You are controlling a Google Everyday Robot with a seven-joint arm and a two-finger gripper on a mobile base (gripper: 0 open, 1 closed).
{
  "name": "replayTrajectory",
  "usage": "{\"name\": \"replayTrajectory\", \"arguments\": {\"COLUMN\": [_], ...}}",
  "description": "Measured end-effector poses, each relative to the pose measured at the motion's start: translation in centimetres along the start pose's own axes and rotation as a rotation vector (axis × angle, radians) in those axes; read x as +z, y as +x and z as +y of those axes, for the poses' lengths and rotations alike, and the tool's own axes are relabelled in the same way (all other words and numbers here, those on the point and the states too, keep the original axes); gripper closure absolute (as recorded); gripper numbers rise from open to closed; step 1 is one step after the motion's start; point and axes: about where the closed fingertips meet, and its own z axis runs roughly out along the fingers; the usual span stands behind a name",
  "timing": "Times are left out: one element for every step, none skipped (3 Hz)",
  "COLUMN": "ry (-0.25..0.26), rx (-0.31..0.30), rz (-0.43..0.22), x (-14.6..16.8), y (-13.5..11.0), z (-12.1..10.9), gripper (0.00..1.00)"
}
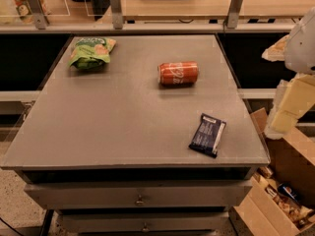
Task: Move rxbar blueberry near coke can
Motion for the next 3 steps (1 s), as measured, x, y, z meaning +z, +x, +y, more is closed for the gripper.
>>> {"name": "replayTrajectory", "arguments": {"ry": [-0.116,-0.193,-0.172], "rx": [0.04,0.079,0.098], "rz": [-0.107,-0.267,-0.421], "x": [3.7,6.9,8.5], "y": [-0.3,-0.7,-1.4], "z": [1.2,3.1,5.0], "gripper": [0.0,0.0,0.0]}}
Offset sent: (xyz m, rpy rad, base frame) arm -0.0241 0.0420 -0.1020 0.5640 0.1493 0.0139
